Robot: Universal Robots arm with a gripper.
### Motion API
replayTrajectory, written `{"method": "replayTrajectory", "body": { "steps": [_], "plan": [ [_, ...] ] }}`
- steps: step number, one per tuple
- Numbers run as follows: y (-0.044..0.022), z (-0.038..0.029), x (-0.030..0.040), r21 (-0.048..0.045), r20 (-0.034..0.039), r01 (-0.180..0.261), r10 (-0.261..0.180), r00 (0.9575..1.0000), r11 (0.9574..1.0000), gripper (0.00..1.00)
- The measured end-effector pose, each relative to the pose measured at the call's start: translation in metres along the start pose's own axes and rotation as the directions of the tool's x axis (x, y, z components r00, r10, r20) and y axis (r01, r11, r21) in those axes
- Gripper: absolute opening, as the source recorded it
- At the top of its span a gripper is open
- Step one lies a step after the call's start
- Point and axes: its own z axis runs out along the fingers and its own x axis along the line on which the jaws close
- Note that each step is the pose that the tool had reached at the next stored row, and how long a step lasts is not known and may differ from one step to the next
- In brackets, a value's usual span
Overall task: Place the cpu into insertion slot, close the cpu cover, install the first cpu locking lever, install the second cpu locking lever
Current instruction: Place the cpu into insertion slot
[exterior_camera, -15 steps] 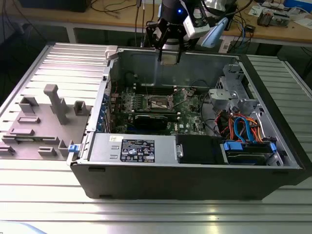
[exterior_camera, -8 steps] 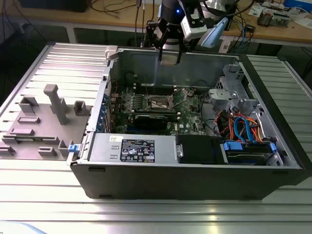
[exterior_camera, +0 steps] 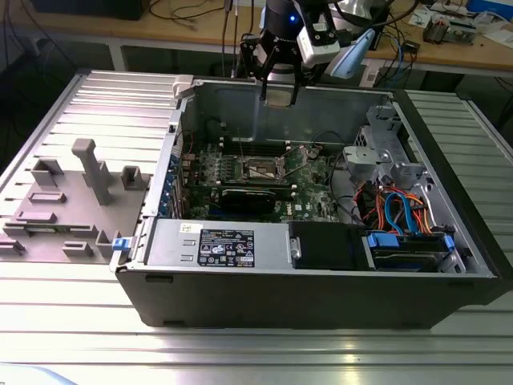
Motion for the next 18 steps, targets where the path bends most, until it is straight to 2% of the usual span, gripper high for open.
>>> {"method": "replayTrajectory", "body": {
  "steps": [18],
  "plan": [
    [0.0000, 0.0001, 0.0000, -0.0006, 0.0026, -0.030, 0.030, 0.9996, 0.9996, 0.54]
  ]
}}
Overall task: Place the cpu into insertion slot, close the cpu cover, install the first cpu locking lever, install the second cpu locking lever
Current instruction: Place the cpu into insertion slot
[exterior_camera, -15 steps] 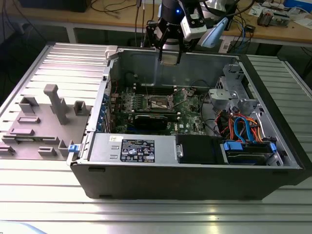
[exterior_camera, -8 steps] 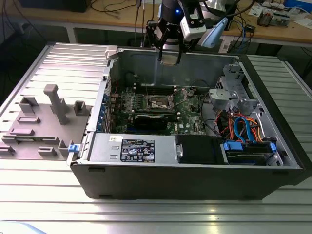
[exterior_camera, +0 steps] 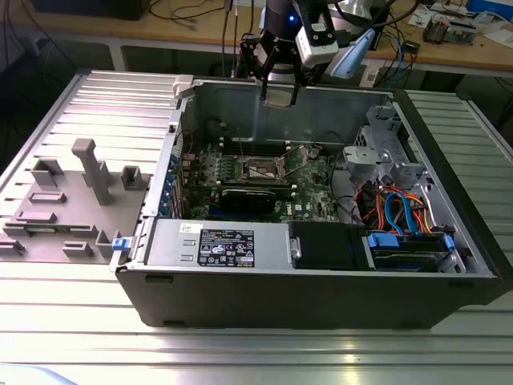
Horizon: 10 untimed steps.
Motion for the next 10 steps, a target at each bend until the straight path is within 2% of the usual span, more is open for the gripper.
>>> {"method": "replayTrajectory", "body": {
  "steps": [10],
  "plan": [
    [0.0000, 0.0001, 0.0000, 0.0000, 0.0002, -0.002, 0.002, 1.0000, 1.0000, 0.54]
  ]
}}
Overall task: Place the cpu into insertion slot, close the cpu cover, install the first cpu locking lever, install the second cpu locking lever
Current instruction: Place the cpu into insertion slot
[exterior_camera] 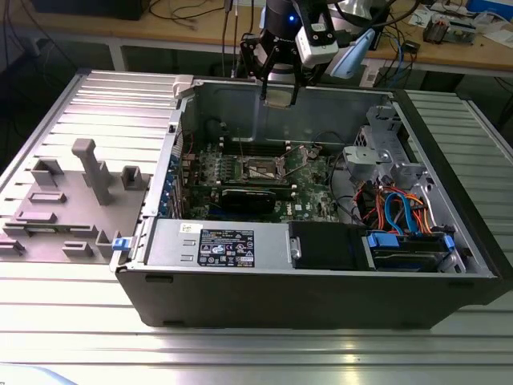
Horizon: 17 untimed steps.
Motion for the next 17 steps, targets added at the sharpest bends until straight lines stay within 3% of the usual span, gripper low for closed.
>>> {"method": "replayTrajectory", "body": {
  "steps": [8, 10, 13, 17],
  "plan": [
    [0.0000, 0.0001, 0.0000, -0.0007, 0.0027, -0.030, 0.030, 0.9995, 0.9995, 0.54],
    [0.0000, 0.0002, 0.0000, -0.0011, 0.0049, -0.055, 0.055, 0.9985, 0.9985, 0.54],
    [0.0000, 0.0003, 0.0000, -0.0026, 0.0100, -0.113, 0.113, 0.9935, 0.9936, 0.54],
    [0.0000, 0.0003, 0.0000, -0.0028, 0.0107, -0.121, 0.121, 0.9926, 0.9926, 0.54]
  ]
}}
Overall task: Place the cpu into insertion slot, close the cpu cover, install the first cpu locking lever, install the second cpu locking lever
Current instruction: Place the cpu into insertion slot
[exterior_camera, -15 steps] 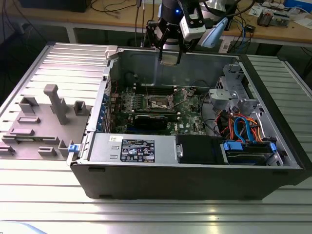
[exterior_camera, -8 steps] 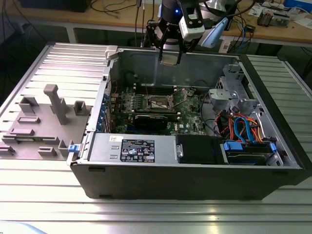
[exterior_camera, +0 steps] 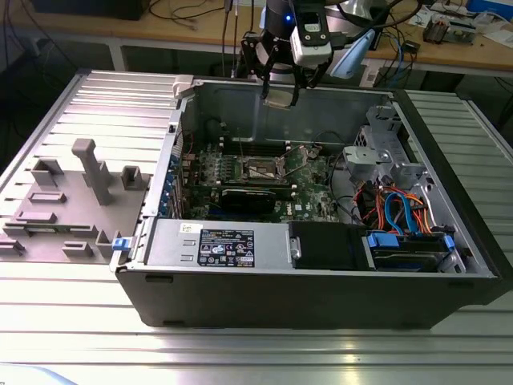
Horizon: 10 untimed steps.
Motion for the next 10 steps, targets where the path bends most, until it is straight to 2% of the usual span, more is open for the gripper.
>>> {"method": "replayTrajectory", "body": {
  "steps": [10],
  "plan": [
    [0.0000, 0.0000, 0.0000, 0.0000, 0.0001, 0.000, 0.000, 1.0000, 1.0000, 0.54]
  ]
}}
